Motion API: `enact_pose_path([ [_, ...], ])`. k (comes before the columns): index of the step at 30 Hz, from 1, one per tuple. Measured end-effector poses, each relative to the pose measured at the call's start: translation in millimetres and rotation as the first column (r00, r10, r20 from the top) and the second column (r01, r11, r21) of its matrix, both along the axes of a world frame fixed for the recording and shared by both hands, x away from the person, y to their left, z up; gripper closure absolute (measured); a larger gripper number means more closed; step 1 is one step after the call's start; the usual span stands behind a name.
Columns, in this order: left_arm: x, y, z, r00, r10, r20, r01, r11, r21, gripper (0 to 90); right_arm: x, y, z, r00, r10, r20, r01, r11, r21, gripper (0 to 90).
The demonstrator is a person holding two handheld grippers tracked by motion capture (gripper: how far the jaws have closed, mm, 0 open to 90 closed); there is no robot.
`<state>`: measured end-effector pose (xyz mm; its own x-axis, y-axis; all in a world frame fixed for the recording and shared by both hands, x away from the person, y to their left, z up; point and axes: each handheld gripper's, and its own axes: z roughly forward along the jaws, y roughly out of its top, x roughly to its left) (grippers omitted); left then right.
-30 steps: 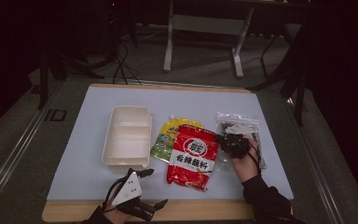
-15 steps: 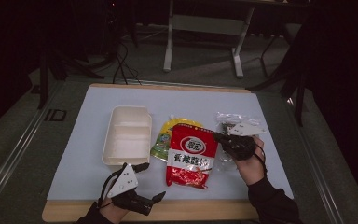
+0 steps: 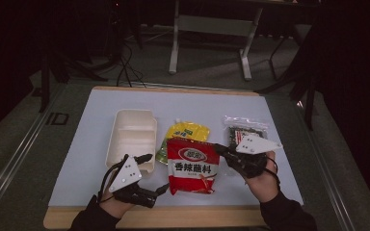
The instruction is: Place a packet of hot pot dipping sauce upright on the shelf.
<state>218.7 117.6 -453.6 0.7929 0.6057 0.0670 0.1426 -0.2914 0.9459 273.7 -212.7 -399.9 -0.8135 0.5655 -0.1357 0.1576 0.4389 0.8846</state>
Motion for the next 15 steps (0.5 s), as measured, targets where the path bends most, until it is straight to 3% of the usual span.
enact_pose_path([
  [3,11.6,1.1,5.7,0.9998,-0.009,-0.017,0.009,0.9999,-0.005,7.3,-4.4,0.5,2.8,0.9996,0.028,0.003,-0.028,0.9996,0.001,89.9],
  [7,27.6,-4.3,9.6,0.9986,-0.035,-0.039,0.036,0.9988,0.032,16.8,-8.7,0.7,6.2,0.9981,0.061,0.008,-0.061,0.9982,0.0,90.0],
  [11,42.3,-12.7,8.0,0.9957,-0.046,-0.08,0.051,0.9967,0.063,20.9,-11.9,1.2,7.9,0.9969,0.077,0.015,-0.077,0.997,0.006,89.9],
  [15,55.2,-17.9,2.8,0.9919,-0.05,-0.117,0.058,0.9964,0.062,27.9,-14.5,1.8,10.9,0.9952,0.096,0.019,-0.096,0.9952,0.017,89.9],
])
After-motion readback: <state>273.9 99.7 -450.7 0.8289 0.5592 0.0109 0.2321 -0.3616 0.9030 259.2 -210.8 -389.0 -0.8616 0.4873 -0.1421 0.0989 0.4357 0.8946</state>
